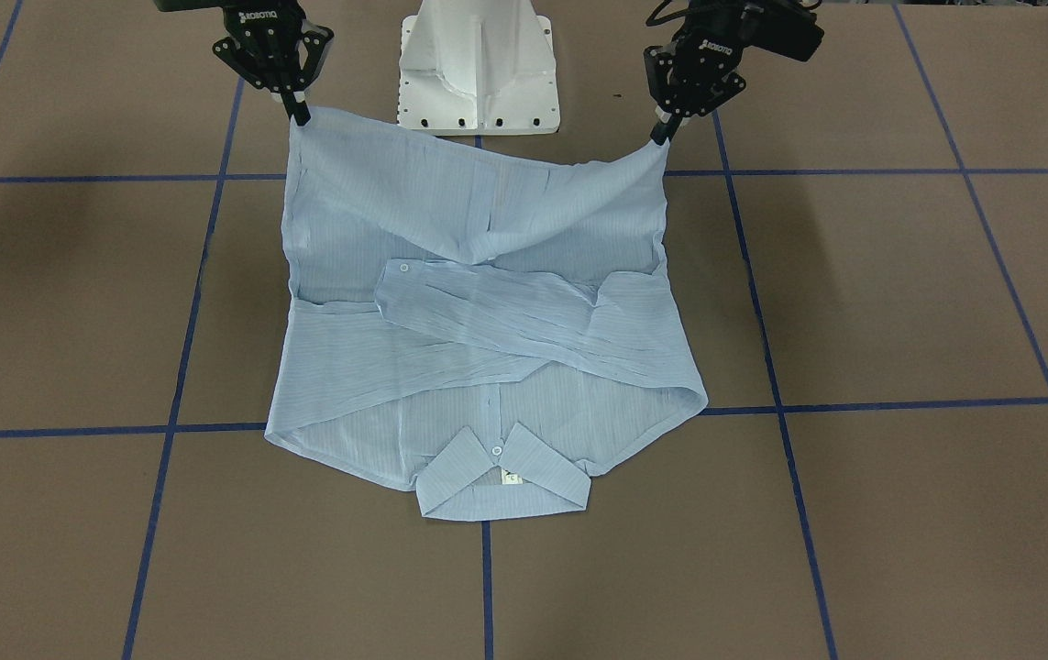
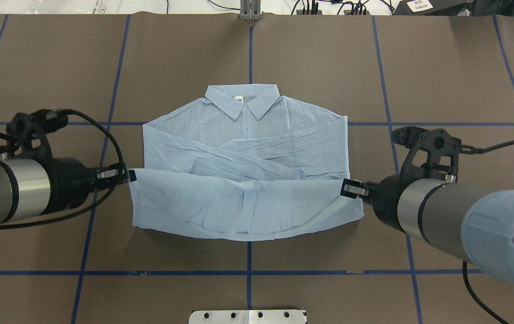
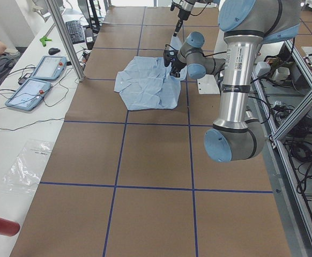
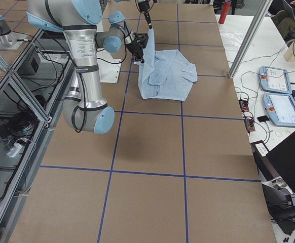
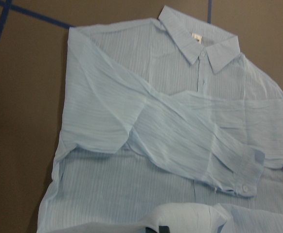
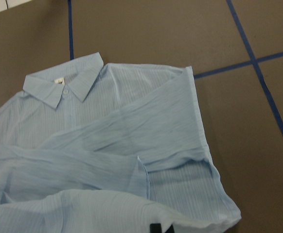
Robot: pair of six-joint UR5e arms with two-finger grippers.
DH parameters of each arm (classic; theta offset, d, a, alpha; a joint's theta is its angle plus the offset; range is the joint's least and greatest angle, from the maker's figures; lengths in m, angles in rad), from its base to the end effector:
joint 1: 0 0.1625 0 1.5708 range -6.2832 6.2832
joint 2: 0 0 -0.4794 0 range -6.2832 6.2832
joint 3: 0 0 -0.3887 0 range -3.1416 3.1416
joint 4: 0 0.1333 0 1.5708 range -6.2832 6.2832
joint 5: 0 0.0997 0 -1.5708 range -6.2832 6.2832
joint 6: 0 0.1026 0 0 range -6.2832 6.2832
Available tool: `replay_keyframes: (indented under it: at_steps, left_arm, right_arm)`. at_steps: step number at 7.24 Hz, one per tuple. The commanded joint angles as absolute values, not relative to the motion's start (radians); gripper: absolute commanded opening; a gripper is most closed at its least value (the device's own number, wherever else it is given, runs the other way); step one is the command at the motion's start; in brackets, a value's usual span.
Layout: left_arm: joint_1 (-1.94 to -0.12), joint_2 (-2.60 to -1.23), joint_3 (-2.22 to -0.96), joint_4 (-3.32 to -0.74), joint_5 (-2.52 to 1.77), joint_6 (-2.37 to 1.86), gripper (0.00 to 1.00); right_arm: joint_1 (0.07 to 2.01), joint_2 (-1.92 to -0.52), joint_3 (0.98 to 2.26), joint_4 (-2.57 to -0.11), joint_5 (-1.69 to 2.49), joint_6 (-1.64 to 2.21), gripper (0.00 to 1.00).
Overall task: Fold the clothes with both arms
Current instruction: 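Lift the hem with both grippers and fold it toward the collar, then lay the folded hem near the collar and open both grippers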
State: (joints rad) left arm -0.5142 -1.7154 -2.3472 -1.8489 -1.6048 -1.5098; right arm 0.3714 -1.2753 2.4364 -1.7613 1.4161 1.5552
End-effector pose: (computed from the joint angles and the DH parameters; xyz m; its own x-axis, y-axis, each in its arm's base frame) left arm 0.3158 -0.3275 0.2718 0.3439 -0.1243 -0.9307 0.4438 0.8950 0.0445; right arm -0.3507 -0.2966 0.2396 0.5337 0.1913 0.8238 -0.4688 0.8776 0.0999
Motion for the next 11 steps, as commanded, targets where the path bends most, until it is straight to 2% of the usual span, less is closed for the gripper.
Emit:
replay_keyframes:
  at_steps: [1, 2, 3, 5, 8, 11]
  left_arm:
    - [-0.61, -1.875, -2.18, -1.848, -1.541, -1.502, 0.0]
    - [-0.609, -1.995, -1.981, -1.861, -1.478, -1.493, 0.0]
    - [-0.621, -2.022, -1.876, -1.925, -1.476, -1.386, 0.0]
    - [-0.634, -2.008, -1.856, -1.971, -1.511, -1.295, 0.0]
    - [-0.632, -2.008, -1.72, -1.991, -1.511, -1.214, 0.0]
    - [-0.634, -2.005, -1.548, -2.19, -1.508, -1.192, 0.0]
  right_arm:
    - [0.501, -1.13, 2.245, -1.753, 1.413, 1.53, 0.0]
    - [0.533, -1.094, 2.156, -1.734, 1.411, 1.481, 0.0]
    - [0.561, -1.091, 2.07, -1.677, 1.413, 1.461, 0.0]
    - [0.589, -1.089, 1.92, -1.533, 1.423, 1.33, 0.0]
    - [0.612, -1.04, 1.647, -1.317, 1.424, 1.307, 0.0]
    - [0.658, -1.04, 1.589, -1.301, 1.431, 1.25, 0.0]
